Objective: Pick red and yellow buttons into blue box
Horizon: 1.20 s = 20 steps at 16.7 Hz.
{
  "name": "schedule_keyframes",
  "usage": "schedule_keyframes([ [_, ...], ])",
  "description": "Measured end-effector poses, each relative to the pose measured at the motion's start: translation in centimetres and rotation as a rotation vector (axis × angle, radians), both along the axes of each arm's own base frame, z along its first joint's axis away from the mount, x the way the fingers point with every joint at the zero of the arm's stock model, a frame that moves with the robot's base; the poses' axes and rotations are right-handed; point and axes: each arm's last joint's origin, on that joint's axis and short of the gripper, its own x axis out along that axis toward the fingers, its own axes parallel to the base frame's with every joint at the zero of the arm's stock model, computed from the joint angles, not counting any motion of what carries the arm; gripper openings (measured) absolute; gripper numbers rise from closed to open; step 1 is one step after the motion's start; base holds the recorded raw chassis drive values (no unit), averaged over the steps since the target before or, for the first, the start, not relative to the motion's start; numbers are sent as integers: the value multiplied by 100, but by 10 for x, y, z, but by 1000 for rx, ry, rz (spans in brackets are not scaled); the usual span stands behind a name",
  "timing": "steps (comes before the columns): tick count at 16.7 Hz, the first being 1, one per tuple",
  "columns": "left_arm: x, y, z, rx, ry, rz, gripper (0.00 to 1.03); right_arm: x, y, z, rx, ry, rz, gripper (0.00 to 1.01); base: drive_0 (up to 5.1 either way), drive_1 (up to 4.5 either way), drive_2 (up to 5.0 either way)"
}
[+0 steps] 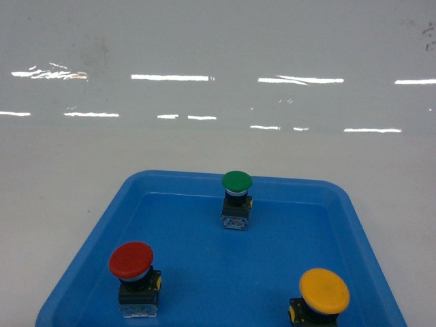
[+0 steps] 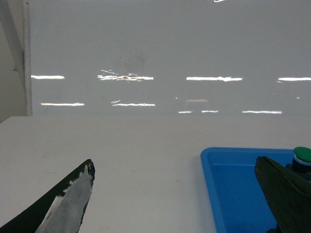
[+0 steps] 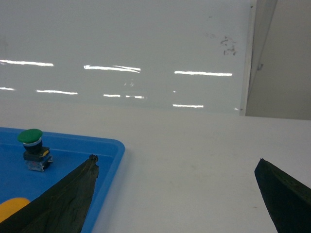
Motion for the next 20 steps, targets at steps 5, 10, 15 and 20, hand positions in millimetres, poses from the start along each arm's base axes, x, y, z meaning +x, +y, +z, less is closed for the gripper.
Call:
schedule_keyframes([
  [5, 26, -10, 22, -12, 49, -68, 98, 24, 23, 20, -8, 47, 154, 98, 0, 0, 0],
  [10, 57, -23, 35, 12, 160, -108, 98, 58, 49, 26, -39, 179, 284, 98, 0, 0, 0],
  [15, 72, -36, 45, 84, 168, -146, 98, 94, 62, 17, -53, 383, 378, 98, 0, 0, 0],
  [20, 72, -36, 45, 86, 169, -146, 98, 118, 91, 15, -77, 476, 449, 98, 0, 0, 0],
])
